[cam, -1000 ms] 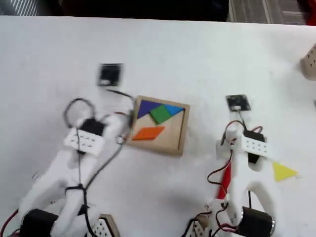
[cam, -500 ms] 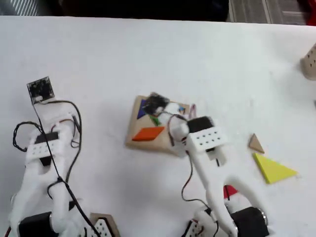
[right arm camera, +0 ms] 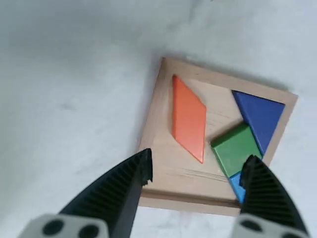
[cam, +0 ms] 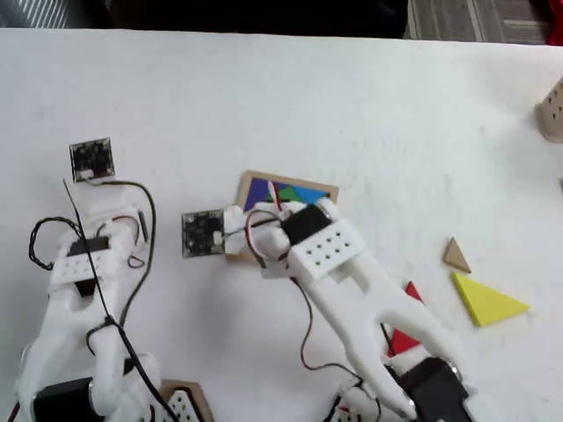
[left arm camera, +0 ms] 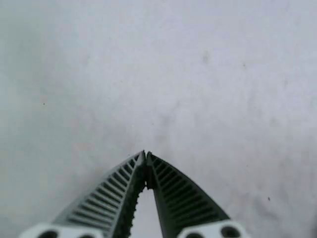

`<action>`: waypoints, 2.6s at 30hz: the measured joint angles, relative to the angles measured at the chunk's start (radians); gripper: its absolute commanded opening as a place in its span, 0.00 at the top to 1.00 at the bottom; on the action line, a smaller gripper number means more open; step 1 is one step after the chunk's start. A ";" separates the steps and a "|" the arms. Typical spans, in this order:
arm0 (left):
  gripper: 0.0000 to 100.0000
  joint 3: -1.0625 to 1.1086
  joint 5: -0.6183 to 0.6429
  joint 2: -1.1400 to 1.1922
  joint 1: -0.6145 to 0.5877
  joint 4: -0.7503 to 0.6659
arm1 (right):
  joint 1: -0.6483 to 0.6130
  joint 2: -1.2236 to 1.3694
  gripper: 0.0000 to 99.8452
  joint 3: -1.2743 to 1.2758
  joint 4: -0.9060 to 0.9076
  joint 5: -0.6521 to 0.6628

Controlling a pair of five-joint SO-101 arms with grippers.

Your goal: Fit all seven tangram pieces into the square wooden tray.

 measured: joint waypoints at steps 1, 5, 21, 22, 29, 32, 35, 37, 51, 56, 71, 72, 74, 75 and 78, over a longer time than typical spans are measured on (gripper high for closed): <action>0.97 0.000 0.000 0.000 0.000 0.000 | 0.000 0.038 0.72 -0.025 0.000 0.003; 0.97 0.000 -0.005 0.000 0.000 0.000 | -0.003 0.215 0.72 -0.115 0.000 0.003; 0.97 0.000 -0.005 0.000 0.000 0.000 | 0.029 0.439 0.84 -0.172 -0.115 0.003; 0.97 0.000 -0.005 0.000 0.000 0.000 | 0.029 0.439 0.84 -0.172 -0.115 0.003; 0.97 0.000 -0.005 0.000 0.000 0.000 | 0.029 0.439 0.89 -0.172 -0.123 0.003; 0.97 0.000 -0.008 0.000 0.000 0.000 | 0.031 0.439 0.97 -0.172 -0.123 0.003; 0.97 0.000 -0.009 0.000 0.000 0.000 | 0.032 0.439 0.97 -0.173 -0.133 0.003; 0.97 0.000 -0.009 0.000 0.000 0.000 | 0.032 0.439 0.98 -0.173 -0.135 0.003; 0.97 0.000 -0.009 0.000 0.000 0.000 | 0.075 0.404 0.98 -0.173 -0.227 -0.242; 0.97 0.000 -0.009 0.000 0.000 0.000 | 0.092 0.296 0.98 -0.173 -0.230 -0.431; 0.97 0.000 -0.009 0.000 0.000 0.000 | 0.241 0.166 0.98 -0.187 -0.011 -1.585; 0.97 0.000 -0.009 0.000 0.000 0.000 | 0.241 0.166 0.98 -0.187 -0.011 -1.631; 0.97 0.000 -0.009 0.000 0.000 0.000 | 0.241 0.166 0.97 -0.187 -0.011 -1.695; 0.97 0.000 -0.009 0.000 0.000 0.000 | 0.241 0.175 0.96 -0.187 -0.018 -1.717; 0.97 0.000 -0.009 0.000 0.000 0.000 | 0.238 0.253 0.92 -0.189 -0.057 -1.757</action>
